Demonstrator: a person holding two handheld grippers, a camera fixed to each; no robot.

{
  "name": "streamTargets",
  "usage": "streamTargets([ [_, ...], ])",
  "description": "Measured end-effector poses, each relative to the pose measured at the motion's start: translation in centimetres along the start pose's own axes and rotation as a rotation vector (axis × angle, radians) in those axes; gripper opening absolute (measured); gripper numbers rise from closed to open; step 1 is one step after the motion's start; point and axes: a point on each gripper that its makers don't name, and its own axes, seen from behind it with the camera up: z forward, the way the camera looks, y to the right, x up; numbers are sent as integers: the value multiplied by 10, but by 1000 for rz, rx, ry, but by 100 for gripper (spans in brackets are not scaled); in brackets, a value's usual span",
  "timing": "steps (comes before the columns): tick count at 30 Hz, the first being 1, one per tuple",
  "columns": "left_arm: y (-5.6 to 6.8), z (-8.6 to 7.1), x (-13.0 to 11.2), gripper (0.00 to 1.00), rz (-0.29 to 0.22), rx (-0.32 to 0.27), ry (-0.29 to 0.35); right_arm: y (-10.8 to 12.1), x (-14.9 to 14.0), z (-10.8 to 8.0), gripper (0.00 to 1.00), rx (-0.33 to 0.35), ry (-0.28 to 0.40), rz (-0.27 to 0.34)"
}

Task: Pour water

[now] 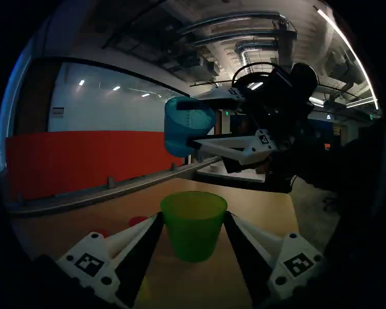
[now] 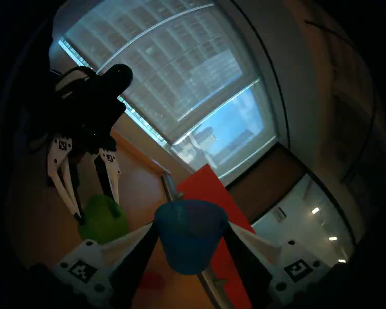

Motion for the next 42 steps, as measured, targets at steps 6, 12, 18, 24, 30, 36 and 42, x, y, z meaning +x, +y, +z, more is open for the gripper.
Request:
streamTargets([
  [6, 2, 2, 0, 85, 4, -6, -2, 0, 4, 3, 90, -2, -5, -72],
  [12, 4, 3, 3, 85, 7, -14, -1, 2, 7, 4, 90, -9, -9, -124],
  [18, 5, 3, 5, 85, 10, -15, -1, 7, 8, 3, 90, -22, -11, -173],
  [24, 5, 4, 5, 84, 9, -18, 0, 10, 9, 2, 90, -29, -17, -216],
  [30, 8, 7, 4, 84, 13, -24, -1, 11, 9, 1, 90, -36, -23, -250],
  [36, 9, 8, 4, 85, 18, -28, -6, 12, 10, 1, 90, -43, -25, -278],
  [42, 11, 10, 4, 84, 23, -30, -11, 14, 10, 0, 90, -51, -24, -303],
])
